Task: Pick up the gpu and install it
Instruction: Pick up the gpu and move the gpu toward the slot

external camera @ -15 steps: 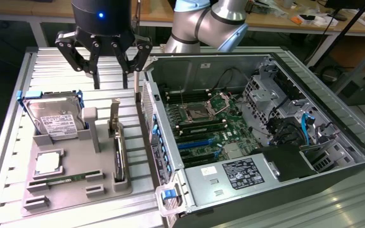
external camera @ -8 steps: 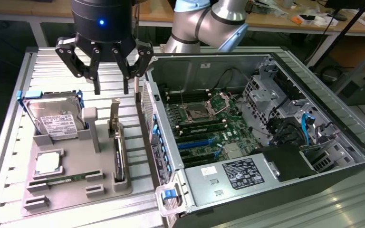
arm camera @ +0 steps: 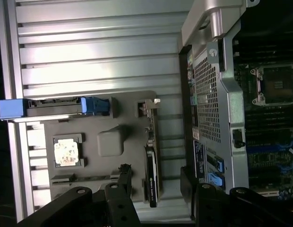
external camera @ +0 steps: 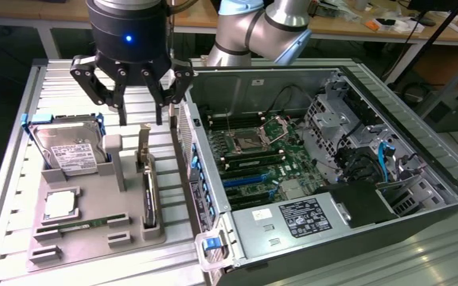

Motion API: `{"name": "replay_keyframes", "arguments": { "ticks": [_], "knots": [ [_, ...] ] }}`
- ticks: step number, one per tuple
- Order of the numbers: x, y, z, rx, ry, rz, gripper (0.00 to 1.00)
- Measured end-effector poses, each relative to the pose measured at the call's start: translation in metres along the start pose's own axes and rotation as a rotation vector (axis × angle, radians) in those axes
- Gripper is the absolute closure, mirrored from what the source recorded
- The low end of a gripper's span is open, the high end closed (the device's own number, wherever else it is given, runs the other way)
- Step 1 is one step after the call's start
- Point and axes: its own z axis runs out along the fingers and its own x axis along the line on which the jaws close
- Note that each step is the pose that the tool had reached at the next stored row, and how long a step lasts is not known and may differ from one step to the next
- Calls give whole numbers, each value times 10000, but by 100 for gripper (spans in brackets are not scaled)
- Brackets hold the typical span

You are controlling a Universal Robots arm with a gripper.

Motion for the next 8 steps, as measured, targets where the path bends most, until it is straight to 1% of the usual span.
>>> {"name": "replay_keyframes", "arguments": {
  "ticks": [2, 8],
  "knots": [
    [-2, -22, 30, -2, -2, 0, 46],
    [-3, -26, 33, -9, -1, 0, 46]
  ]
}}
